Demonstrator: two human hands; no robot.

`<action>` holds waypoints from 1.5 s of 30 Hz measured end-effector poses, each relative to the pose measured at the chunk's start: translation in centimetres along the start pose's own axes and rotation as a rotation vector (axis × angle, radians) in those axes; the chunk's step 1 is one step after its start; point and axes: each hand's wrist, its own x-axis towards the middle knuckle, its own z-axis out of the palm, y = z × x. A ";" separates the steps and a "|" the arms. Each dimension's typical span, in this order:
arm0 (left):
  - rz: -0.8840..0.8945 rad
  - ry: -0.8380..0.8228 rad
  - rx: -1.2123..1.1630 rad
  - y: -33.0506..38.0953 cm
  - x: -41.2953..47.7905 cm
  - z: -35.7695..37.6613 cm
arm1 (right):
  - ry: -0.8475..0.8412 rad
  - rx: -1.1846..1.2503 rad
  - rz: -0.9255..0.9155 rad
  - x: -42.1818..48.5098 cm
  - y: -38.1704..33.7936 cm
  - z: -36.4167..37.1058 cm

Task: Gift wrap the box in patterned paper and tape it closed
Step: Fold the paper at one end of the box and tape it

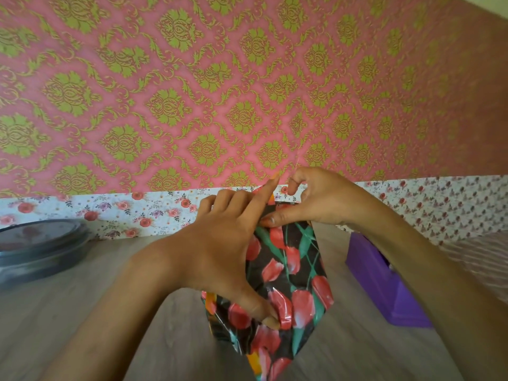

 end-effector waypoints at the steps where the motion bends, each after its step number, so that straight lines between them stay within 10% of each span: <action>1: -0.002 -0.001 0.007 0.0 0.0 0.0 | -0.004 0.014 0.014 -0.1 0.3 -0.3; 11: -0.019 -0.022 0.025 -0.3 0.1 0.1 | -0.015 0.259 0.327 -1.1 11.4 -2.3; 20: 0.037 -0.005 0.106 -0.9 0.4 0.3 | 0.447 0.112 0.513 -4.9 21.3 -2.4; 36: 0.050 -0.087 0.174 -0.6 0.2 -0.1 | 0.319 0.333 0.552 -5.5 21.8 -0.9; 45: 0.021 0.034 0.090 -1.7 1.0 0.7 | 0.705 1.124 0.669 -5.6 21.4 1.3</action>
